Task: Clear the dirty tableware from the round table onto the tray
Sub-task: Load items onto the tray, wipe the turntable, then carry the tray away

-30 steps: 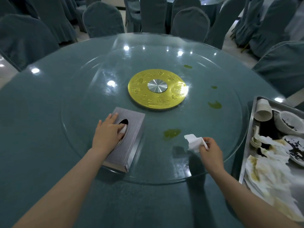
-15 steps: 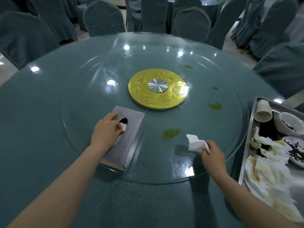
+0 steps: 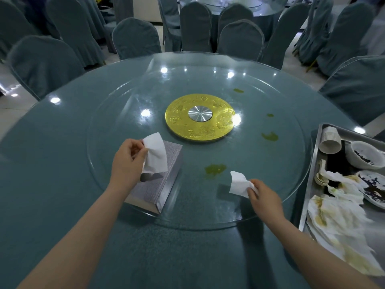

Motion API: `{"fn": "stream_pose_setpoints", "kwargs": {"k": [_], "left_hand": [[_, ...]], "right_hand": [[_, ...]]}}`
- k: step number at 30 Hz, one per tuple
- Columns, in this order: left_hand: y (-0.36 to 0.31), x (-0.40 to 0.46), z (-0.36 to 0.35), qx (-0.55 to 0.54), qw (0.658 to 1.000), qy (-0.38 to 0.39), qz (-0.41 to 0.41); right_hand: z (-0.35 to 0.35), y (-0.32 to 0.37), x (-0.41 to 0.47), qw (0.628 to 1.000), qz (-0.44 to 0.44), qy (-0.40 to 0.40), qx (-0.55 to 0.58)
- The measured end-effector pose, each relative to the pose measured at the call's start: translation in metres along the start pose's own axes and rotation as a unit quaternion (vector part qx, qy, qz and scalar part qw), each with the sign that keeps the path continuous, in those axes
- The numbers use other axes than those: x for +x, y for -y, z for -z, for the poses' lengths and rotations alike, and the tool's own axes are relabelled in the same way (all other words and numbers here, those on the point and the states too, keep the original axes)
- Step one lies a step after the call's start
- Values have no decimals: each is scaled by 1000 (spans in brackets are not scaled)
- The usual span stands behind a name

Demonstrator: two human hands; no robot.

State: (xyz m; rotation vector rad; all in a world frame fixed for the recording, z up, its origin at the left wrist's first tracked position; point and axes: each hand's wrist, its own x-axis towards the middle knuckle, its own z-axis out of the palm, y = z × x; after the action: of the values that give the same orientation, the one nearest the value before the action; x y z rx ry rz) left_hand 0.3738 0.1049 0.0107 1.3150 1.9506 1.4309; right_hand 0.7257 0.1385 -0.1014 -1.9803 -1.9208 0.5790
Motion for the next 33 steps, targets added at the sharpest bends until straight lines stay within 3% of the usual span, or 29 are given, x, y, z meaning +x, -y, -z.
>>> {"fn": "stream_pose_setpoints", "kwargs": {"k": [6,11,15,19,25,27,30,33], "left_hand": [[-24,-38,-42,-47,997,41,-41],[-17,-75,-90,37,982,161,-93],[6,-91,-120,48,984,168,-22],[21,-93,-132,39,991,121,49],[7,-75,-145,-20,993,98,60],[2,-69,-150,-47,990,124,48],[13,-70,-155,-4,969,240,49],[41,-77,-144,84,966,244,30]], "right_hand": [[-1,-1,2,999,20,32,-20],[11,-2,6,996,23,-78,40],[20,-4,9,988,-11,-114,101],[19,-6,11,980,-37,-117,154],[12,-1,17,976,-43,-135,168],[13,1,20,975,-34,-143,165],[16,3,22,970,-46,-149,184],[14,6,20,968,-35,-161,190]]}}
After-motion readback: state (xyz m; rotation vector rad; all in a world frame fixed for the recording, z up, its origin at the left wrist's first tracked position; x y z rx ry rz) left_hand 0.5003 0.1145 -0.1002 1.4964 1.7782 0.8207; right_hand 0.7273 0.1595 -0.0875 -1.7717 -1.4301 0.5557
